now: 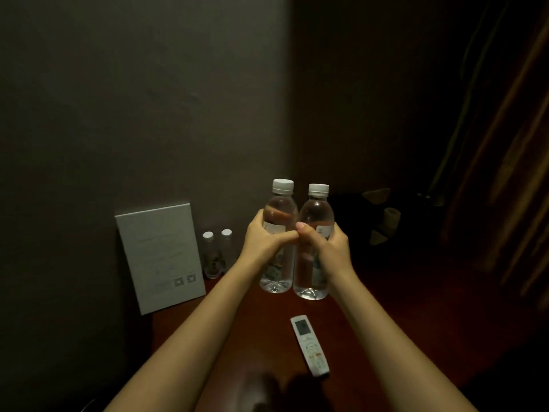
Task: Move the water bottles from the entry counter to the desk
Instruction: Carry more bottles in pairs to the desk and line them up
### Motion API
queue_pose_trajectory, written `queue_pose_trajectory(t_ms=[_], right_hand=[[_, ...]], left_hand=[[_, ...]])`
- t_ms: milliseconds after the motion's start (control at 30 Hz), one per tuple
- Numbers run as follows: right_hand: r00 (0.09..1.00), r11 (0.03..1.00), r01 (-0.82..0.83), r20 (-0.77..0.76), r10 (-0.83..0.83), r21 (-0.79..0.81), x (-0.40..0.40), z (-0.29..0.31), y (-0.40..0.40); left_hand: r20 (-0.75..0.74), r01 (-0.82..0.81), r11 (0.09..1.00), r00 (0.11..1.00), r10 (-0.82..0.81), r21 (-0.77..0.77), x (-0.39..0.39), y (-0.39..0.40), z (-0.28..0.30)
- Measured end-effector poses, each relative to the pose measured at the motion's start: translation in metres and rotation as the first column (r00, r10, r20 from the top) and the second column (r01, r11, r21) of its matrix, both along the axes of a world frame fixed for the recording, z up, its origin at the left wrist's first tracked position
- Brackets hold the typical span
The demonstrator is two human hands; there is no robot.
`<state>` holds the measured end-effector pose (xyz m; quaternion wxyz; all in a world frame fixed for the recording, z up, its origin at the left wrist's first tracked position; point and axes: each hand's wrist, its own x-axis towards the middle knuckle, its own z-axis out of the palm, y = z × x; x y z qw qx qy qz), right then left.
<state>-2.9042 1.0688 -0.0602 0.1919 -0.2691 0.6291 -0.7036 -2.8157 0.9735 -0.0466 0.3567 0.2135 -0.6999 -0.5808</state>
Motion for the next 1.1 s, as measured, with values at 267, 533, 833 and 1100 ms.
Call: queue_pose_trajectory(t_ms=[267,533,833,1100], right_hand=[[0.986,0.979,-0.168,-0.001,0.169,0.117,-0.083,-0.043,-0.107],[0.979,0.945,-0.204,0.03,0.203,0.256,-0.14,-0.104,-0.191],[0.989,0.886,-0.144,0.039,0.142,0.441,-0.168,-0.2,-0.236],[0.986,0.856,-0.158,0.03,0.165,0.492,-0.187,-0.251,-0.273]], left_hand=[[0.101,-0.214,0.973,0.974,0.205,0.09,-0.062,-0.091,-0.041],[0.237,-0.371,0.906,0.917,0.322,0.205,-0.115,-0.157,-0.094],[0.33,-0.519,0.813,0.841,0.429,0.265,-0.149,-0.185,-0.19],[0.332,-0.631,0.72,0.771,0.543,0.29,-0.176,-0.212,-0.25]])
